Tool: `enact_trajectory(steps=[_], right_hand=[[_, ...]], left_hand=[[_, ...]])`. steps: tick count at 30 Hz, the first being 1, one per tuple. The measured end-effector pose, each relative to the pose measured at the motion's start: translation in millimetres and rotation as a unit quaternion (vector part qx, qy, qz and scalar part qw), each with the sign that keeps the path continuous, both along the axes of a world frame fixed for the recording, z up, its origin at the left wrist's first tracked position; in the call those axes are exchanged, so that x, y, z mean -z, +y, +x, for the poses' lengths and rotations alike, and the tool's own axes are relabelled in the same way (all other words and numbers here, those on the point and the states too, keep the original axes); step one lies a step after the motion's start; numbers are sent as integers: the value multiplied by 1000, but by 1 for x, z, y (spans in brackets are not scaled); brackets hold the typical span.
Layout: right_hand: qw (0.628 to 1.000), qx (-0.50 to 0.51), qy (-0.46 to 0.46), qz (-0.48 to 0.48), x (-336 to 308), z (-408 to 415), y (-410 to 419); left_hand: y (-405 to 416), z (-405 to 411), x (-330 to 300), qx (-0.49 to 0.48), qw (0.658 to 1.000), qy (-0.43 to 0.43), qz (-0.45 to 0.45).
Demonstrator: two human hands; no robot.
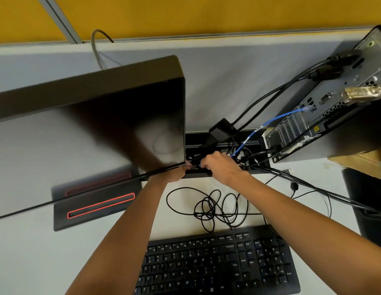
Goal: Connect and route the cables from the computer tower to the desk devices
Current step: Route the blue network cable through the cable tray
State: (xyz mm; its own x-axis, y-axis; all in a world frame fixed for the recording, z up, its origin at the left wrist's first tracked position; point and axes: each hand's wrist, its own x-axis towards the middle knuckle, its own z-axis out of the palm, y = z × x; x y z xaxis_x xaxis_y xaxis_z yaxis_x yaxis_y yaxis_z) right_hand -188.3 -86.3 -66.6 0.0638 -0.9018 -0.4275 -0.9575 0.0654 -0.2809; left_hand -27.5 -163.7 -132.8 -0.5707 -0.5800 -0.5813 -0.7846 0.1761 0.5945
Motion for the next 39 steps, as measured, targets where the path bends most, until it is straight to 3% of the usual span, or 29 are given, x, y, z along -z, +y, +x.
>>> enact_trajectory(steps=[5, 8, 10, 16, 19, 23, 27, 30, 39], right_hand=[[1000, 13, -1, 5, -1, 9, -2], [999, 34, 6, 16, -6, 18, -7], [999, 42, 14, 13, -8, 24, -10], [997, 47, 6, 58, -4, 19, -17], [996, 32, -36, 78, -1, 5, -11], [998, 46, -32, 24, -1, 12, -2], [999, 33, -21, -18, -2, 21, -2], [999, 6, 15, -31, -4, 28, -6], [999, -24, 5, 44, -22, 27, -20]], left_hand=[[1, -2, -14, -36, 998, -50, -16], [7, -4, -21, 14, 998, -50, -39], [10, -6, -26, -19, 999, -47, -2], [16, 1, -34, -17, 998, -52, -30], [27, 8, -36, 11, 993, -66, -94], [36, 10, -33, -6, 979, -85, -187], [32, 16, -27, -12, 979, -85, -186], [29, 21, -33, -8, 992, -28, -125], [22, 20, -42, 97, 990, -8, -106]])
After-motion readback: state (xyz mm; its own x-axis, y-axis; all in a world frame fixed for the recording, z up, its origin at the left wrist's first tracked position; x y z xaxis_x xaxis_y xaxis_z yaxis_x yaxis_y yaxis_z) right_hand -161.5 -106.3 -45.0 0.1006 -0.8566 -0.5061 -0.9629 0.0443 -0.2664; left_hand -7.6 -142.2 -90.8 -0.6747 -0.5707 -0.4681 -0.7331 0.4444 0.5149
